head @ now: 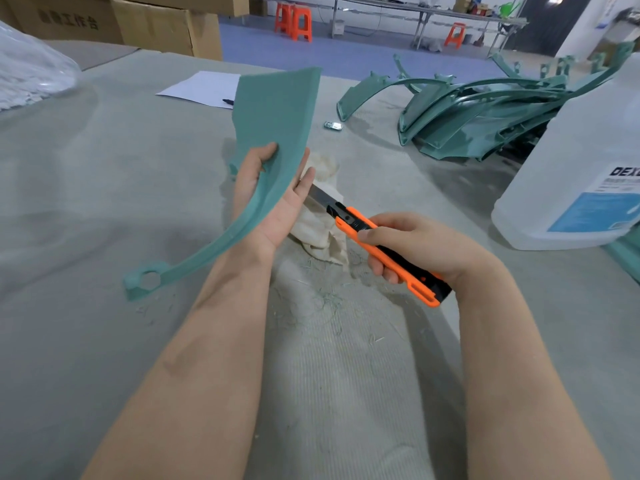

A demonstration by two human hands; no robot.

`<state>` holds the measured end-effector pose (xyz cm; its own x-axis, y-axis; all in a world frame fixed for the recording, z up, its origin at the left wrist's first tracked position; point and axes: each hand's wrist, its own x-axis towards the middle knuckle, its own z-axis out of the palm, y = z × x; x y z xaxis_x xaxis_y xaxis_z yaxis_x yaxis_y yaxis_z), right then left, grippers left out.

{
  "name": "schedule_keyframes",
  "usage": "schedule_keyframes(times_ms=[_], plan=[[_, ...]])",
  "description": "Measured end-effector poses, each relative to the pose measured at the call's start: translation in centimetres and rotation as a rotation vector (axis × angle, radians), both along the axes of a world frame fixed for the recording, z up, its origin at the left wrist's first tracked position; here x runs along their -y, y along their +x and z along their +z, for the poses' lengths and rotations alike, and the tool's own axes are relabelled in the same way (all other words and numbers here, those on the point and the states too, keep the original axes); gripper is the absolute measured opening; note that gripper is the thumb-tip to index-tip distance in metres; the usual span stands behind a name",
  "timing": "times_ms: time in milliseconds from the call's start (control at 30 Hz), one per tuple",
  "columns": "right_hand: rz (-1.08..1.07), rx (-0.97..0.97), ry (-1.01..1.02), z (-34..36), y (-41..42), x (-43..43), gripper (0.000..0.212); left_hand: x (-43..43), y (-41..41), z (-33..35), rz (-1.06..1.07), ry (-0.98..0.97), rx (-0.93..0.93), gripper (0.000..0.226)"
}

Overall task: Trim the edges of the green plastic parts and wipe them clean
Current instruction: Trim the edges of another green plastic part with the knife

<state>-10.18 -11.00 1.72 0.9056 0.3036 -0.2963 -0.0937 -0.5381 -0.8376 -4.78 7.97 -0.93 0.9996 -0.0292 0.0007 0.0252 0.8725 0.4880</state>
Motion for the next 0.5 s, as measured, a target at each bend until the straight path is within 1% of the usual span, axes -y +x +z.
schedule_keyframes(times_ms=[133,233,300,367,500], plan=[[0.04,-0.034,-0.017,0.6,-0.3,0.9,0.017,-0.2,0.0,0.1,0.07,-0.012,-0.02,0.021],[0.035,-0.027,0.014,0.9,-0.5,1.4,0.018,-0.4,0.0,0.0,0.095,-0.035,-0.019,0.022],[-0.044,-0.012,0.102,1.1,-0.5,1.6,0.021,-0.5,0.0,-0.1,0.109,-0.018,-0.019,0.022],[-0.169,0.015,0.206,1.1,-0.4,1.4,0.021,-0.4,-0.2,-0.1,0.103,-0.019,-0.01,0.021],[-0.377,0.171,0.312,0.6,0.3,0.7,0.019,0.1,-0.7,0.3,-0.026,-0.093,0.032,0.02]])
